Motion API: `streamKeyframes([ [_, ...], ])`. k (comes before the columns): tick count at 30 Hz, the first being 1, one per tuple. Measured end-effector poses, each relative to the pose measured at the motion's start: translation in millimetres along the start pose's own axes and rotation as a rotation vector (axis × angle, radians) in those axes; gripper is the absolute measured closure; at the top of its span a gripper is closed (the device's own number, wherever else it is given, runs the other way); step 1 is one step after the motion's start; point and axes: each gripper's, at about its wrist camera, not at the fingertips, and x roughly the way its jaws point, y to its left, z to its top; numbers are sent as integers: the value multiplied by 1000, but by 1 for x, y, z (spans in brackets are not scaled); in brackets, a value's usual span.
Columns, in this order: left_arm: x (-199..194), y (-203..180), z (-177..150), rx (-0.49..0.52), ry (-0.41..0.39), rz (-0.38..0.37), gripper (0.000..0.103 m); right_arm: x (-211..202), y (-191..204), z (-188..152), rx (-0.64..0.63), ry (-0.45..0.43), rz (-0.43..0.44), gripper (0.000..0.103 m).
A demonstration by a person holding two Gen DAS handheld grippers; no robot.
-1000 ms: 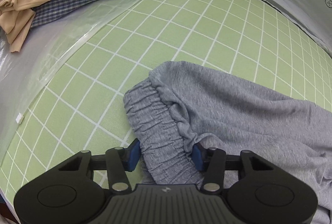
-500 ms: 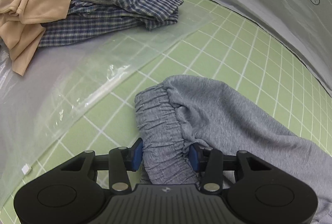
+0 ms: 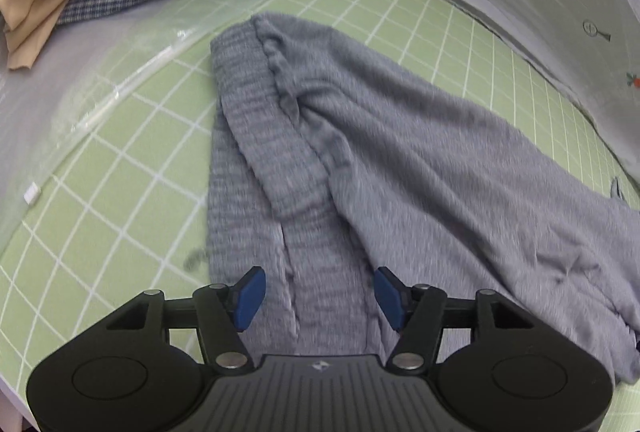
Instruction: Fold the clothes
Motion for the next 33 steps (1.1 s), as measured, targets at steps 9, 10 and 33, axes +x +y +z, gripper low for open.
streamKeyframes([
  [9, -8, 3, -41, 5, 30, -29, 54, -9, 0, -29, -52, 33, 56, 33],
  [10, -9, 4, -43, 1, 22, -37, 69, -10, -1, -30, -51, 33, 61, 33],
  [33, -80, 116, -34, -323, -232, 142, 65, -34, -14, -42, 7, 1, 74, 33],
])
